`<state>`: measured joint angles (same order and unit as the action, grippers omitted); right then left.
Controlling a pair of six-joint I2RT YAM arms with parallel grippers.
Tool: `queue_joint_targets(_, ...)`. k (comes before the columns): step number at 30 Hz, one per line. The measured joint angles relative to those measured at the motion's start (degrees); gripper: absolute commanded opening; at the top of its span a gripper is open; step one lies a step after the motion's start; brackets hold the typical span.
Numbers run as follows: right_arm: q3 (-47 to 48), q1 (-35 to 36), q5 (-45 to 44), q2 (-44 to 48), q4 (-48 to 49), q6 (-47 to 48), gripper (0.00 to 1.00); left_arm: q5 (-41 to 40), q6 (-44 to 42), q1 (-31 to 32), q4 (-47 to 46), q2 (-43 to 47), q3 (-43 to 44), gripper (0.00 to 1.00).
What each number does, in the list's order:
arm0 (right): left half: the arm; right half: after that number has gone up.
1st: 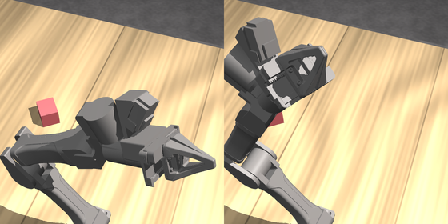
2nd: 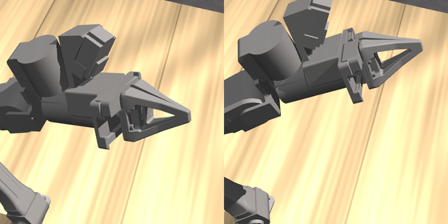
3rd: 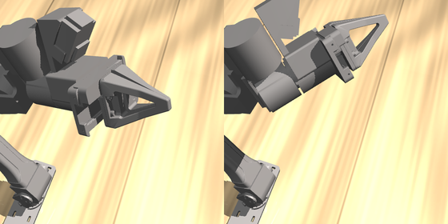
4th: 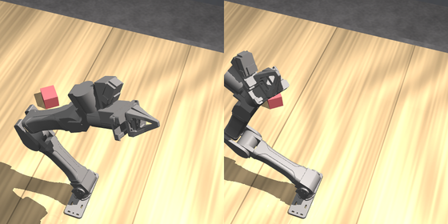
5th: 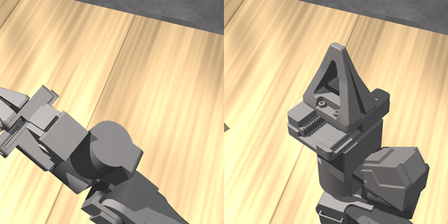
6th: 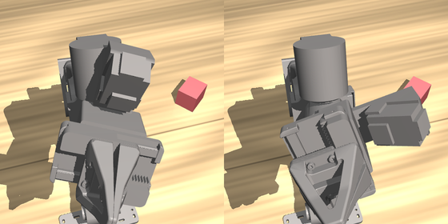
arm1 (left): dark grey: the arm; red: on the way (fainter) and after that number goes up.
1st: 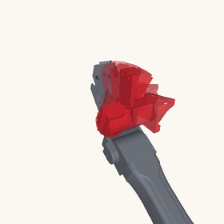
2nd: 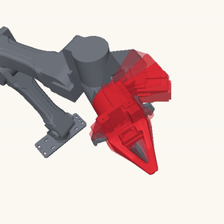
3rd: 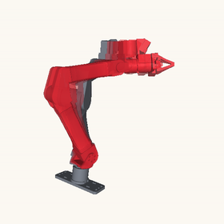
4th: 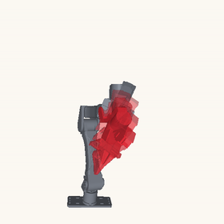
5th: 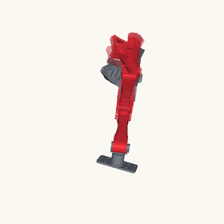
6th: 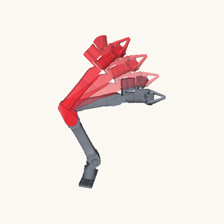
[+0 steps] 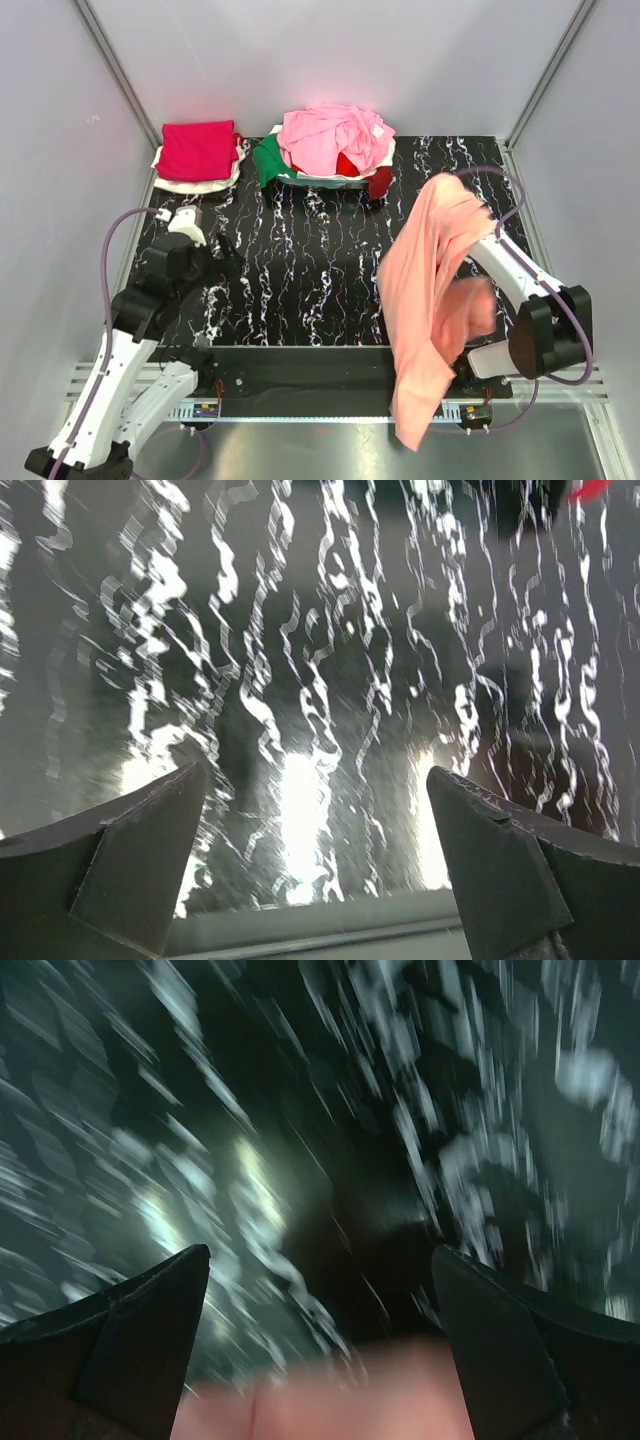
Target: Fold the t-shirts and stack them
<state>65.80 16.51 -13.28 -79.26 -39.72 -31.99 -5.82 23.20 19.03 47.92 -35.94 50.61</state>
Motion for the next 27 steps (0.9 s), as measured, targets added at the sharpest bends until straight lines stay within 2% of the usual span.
queue_joint_targets(2,-5.0,0.0,3.4,-0.9,-6.3,-1.3,1.0,1.6,1.2,0.1,0.0,-1.1,-0.5,0.99)
queue_joint_targets(5,0.3,0.0,4.6,-3.4,-12.6,-0.9,1.0,3.6,3.1,0.3,0.0,-1.2,-0.8,0.99)
queue_joint_targets(9,6.8,0.0,3.0,-5.1,-12.4,0.5,1.0,6.2,4.5,1.7,-0.8,-1.2,-0.8,0.99)
queue_joint_targets(12,7.2,-0.1,-0.4,-4.7,-13.9,0.9,1.0,7.0,5.9,6.6,-3.1,-4.1,-0.9,0.94)
queue_joint_targets(13,7.1,-0.2,-1.1,-4.5,-14.4,0.8,1.0,6.8,6.5,9.3,-3.9,-5.7,-0.9,0.93)
queue_joint_targets(16,4.4,-1.0,-1.8,-1.4,-14.1,0.4,1.0,4.2,8.6,22.8,-7.2,-12.2,-0.8,0.92)
queue_joint_targets(19,1.2,-1.6,0.1,4.7,-13.7,0.2,1.0,1.1,11.3,39.5,-10.8,-20.8,-0.3,0.91)
queue_joint_targets(22,0.2,-1.6,3.0,8.3,-13.6,0.2,1.0,0.8,13.3,50.9,-14.6,-28.9,0.5,0.95)
queue_joint_targets(25,-1.5,-1.6,4.7,9.2,-13.3,0.2,1.0,1.4,14.4,59.2,-17.9,-37.1,3.1,0.99)
queue_joint_targets(27,-2.8,-1.6,5.0,9.2,-13.5,0.2,1.0,3.1,14.4,62.0,-20.4,-41.5,4.5,0.99)
